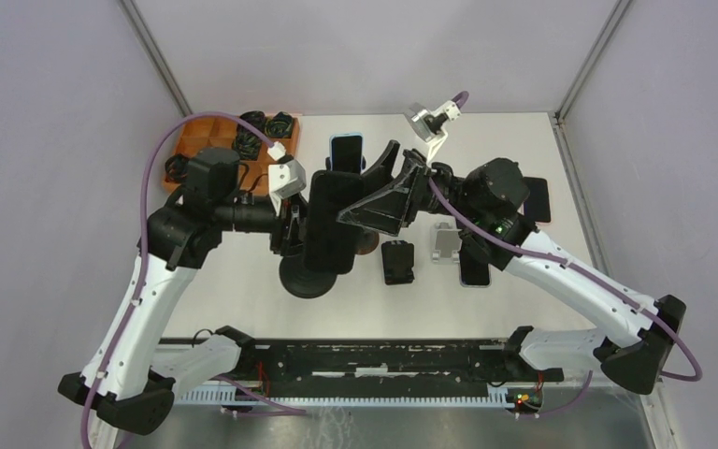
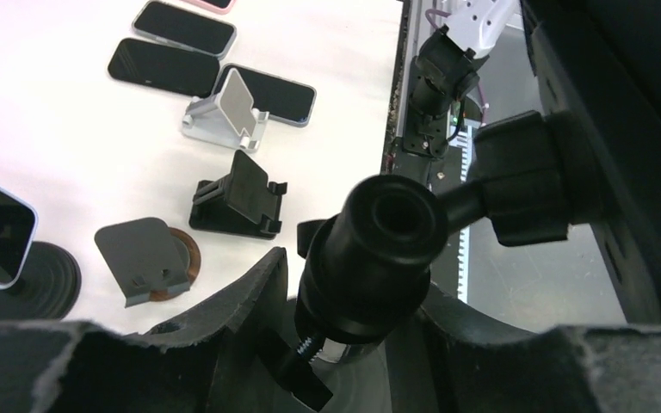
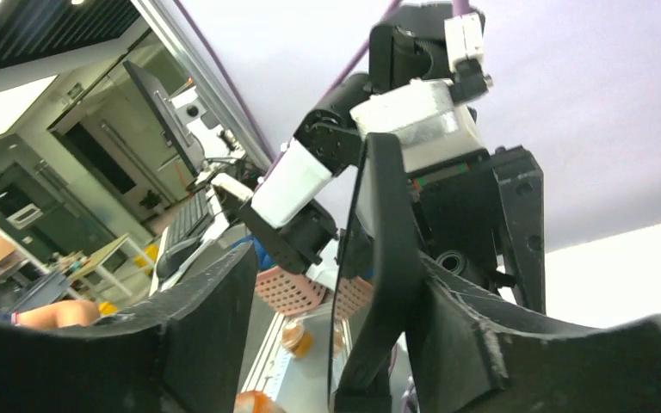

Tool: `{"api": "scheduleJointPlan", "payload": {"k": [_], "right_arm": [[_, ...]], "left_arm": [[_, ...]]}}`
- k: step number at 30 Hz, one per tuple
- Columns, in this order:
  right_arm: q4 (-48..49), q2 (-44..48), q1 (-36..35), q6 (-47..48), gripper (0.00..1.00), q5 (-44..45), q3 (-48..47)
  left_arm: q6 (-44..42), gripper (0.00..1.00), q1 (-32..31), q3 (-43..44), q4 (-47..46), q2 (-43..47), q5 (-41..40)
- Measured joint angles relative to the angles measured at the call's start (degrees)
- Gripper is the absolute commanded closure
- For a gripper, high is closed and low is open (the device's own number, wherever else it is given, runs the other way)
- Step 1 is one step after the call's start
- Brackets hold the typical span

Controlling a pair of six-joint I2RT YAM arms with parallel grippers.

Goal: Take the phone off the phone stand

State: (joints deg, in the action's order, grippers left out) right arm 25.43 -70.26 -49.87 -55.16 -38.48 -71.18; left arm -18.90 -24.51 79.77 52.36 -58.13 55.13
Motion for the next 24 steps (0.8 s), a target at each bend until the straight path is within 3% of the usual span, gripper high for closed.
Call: {"api": "scheduleJointPlan", "payload": {"k": [15,17,19,20,24], "right_arm": [[5.4,-0.2,0.2,0.4,0.26,1.0,4.3],[5.4,-0.9,0.2,0.7,0.21,1.0,4.3],[4.8,-1.2,0.2,1.9,0.05,1.1,4.3],[3.6,-1.2,0.2,2.9,0.02,1.2,4.1],[-7.0,-0.1,0.2,11.4,0.02,6.1,0.9]], "left_arm": [[9.7,0.98,-0.1,-1.6,-6.2,-0.3,-1.2],[9.9,0.98,-0.1,-1.6,-6.1,-0.4,-1.4],[10.0,0.98,-0.1,-1.6,-6.0,-0.4,-2.2],[10.0,0.98,-0.1,-1.6,-6.0,-0.4,-2.6],[10.0,0.98,-0.1,-1.8,-5.6,-0.3,-6.1]]}}
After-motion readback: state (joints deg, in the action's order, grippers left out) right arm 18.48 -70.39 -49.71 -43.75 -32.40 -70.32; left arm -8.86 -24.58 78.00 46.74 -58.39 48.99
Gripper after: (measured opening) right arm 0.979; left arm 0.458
